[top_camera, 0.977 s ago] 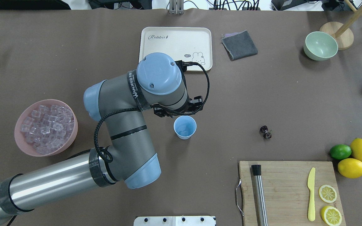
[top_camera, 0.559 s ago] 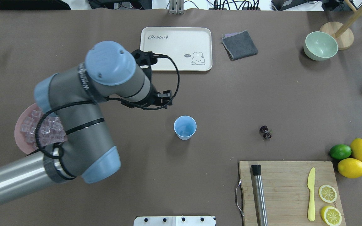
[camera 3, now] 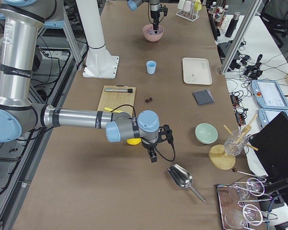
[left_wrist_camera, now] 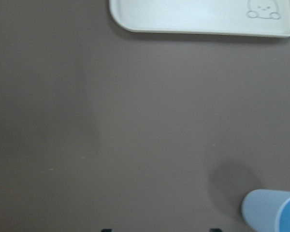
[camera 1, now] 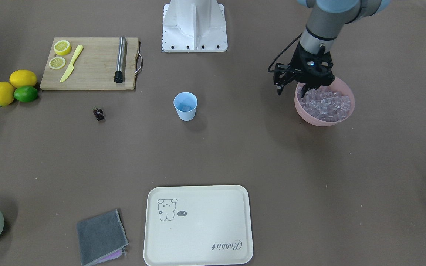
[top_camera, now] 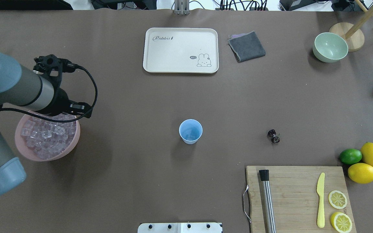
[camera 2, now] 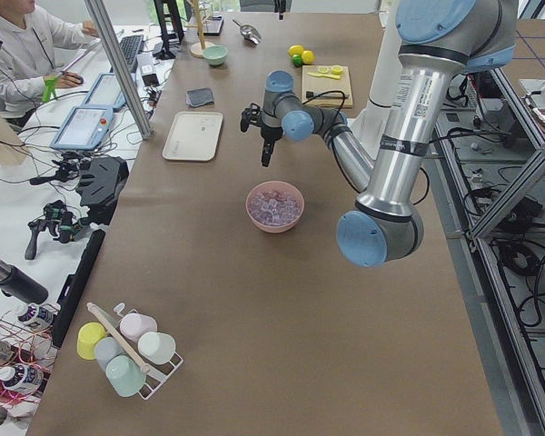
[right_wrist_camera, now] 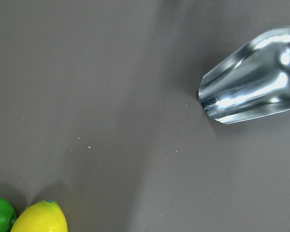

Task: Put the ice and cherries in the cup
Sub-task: 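Return the left gripper to the pink bowl and grasp another ice cube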

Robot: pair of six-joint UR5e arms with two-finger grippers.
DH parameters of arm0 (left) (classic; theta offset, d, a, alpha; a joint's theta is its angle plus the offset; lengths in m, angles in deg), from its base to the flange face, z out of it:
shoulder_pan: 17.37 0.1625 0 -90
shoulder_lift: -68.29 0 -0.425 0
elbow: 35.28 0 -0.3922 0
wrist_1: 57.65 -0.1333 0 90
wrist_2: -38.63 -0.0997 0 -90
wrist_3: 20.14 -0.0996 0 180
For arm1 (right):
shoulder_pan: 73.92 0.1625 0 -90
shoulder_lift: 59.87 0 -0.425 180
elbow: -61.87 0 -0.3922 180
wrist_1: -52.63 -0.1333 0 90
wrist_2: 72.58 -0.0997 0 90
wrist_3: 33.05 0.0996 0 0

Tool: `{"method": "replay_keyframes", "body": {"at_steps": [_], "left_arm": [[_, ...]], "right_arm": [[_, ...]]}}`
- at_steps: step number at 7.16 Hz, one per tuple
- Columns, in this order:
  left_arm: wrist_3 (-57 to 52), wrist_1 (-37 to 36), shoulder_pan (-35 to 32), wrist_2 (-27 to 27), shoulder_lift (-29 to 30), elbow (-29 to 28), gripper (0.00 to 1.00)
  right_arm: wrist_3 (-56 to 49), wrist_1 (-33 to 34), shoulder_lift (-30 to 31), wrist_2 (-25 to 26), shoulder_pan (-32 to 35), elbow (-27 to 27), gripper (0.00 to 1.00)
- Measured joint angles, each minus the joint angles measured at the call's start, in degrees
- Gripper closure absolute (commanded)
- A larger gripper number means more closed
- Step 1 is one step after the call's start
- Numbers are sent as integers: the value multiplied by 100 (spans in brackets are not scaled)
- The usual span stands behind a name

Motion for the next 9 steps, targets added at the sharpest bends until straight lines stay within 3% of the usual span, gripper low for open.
{"method": "replay_keyframes", "body": {"at_steps": [3,7,8,9], "left_arm": [[-216,66,-92,36,-757,91,28],[501,778,89,63,-897,-562,31],[564,1001,157,64,-892,-732,34],[645,1111,231,62,-880,-813,44]], "right_arm": [[15,-22,0,-7,4,84,0],[16,-24,0,-9,8,163,0],[16,-24,0,-9,8,180,0],[16,-24,0,-7,8,190,0]]}}
